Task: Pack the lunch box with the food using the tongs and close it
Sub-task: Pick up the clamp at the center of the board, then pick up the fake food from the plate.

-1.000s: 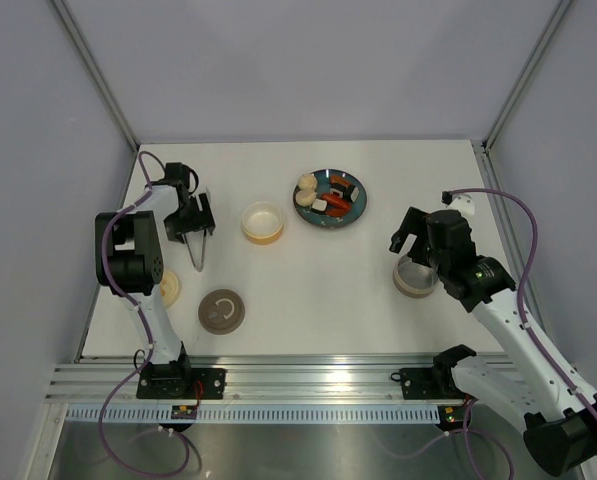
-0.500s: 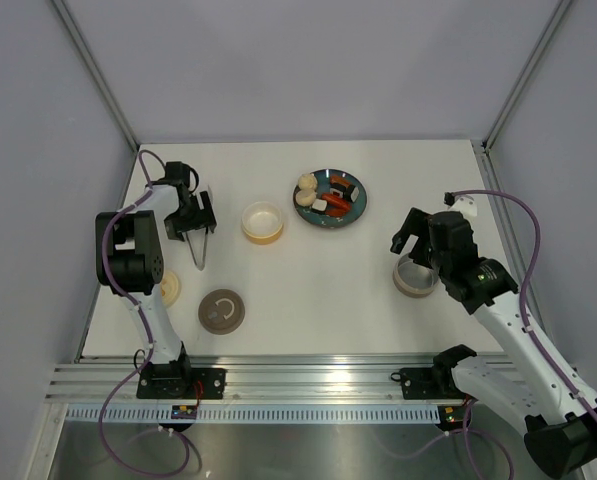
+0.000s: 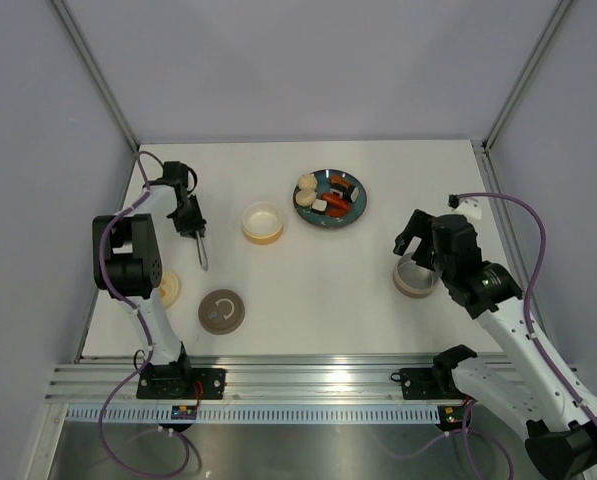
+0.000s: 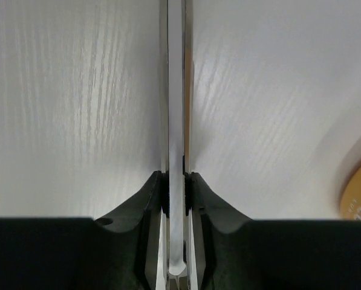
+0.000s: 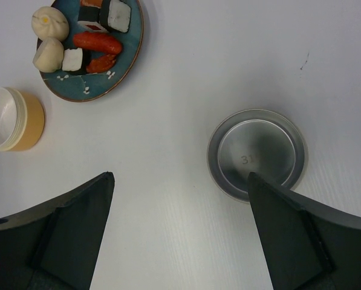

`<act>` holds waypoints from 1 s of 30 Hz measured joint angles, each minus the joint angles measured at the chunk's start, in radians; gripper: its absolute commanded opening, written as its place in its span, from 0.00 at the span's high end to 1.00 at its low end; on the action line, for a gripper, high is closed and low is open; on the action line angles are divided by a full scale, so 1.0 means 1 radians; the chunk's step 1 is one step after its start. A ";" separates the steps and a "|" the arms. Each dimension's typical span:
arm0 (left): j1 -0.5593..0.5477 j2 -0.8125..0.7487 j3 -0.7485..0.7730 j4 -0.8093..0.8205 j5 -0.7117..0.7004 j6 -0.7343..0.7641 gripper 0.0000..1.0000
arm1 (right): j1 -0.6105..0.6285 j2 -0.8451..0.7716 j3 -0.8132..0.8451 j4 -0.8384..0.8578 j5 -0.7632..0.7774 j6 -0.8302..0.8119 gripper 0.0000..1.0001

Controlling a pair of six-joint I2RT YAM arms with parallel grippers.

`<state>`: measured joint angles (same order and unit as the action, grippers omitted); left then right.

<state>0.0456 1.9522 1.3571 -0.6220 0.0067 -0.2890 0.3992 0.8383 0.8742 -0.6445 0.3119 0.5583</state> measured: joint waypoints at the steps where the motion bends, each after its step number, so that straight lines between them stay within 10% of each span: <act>1: 0.000 -0.018 0.000 -0.013 0.006 0.000 0.77 | 0.000 -0.004 0.000 -0.008 0.006 0.000 0.00; 12: -0.055 -0.350 0.093 -0.165 0.045 0.008 0.66 | 0.000 0.040 0.038 -0.077 0.047 0.000 0.01; 30: -0.302 -0.353 0.223 -0.387 -0.026 0.027 0.59 | 0.000 0.159 0.236 -0.176 0.034 0.014 0.00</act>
<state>-0.2562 1.5990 1.5799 -1.0088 -0.0196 -0.2619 0.3992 0.9970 1.1103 -0.8204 0.3454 0.5720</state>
